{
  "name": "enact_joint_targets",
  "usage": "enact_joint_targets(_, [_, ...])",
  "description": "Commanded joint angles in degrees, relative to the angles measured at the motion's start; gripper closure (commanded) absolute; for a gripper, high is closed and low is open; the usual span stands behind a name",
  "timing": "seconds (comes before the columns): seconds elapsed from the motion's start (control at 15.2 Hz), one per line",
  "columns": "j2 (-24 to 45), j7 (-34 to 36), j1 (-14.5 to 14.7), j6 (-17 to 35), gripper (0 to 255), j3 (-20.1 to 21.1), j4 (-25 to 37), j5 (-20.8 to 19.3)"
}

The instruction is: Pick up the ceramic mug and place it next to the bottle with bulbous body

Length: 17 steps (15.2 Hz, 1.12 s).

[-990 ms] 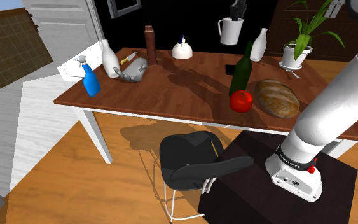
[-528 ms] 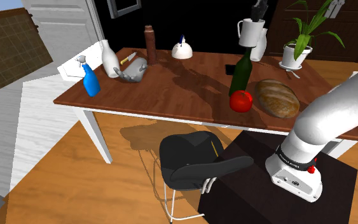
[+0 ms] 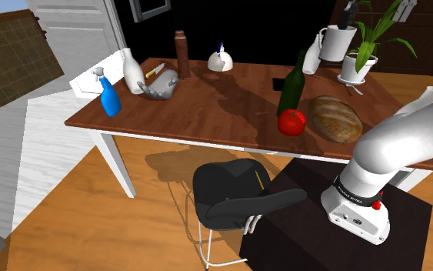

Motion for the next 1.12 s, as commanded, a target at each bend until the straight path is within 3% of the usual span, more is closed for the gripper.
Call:
enact_joint_targets(0.0, [-2.75, -1.78, -0.97, -0.97, 255, -1.03, -1.61, -1.45])
enact_joint_targets(0.53, [-11.6, -9.67, -4.72, -5.6, 255, -5.88, -4.62, -7.78])
enact_joint_targets(1.06, [-17.48, -19.14, -7.76, -10.28, 255, -11.93, -3.56, -15.16])
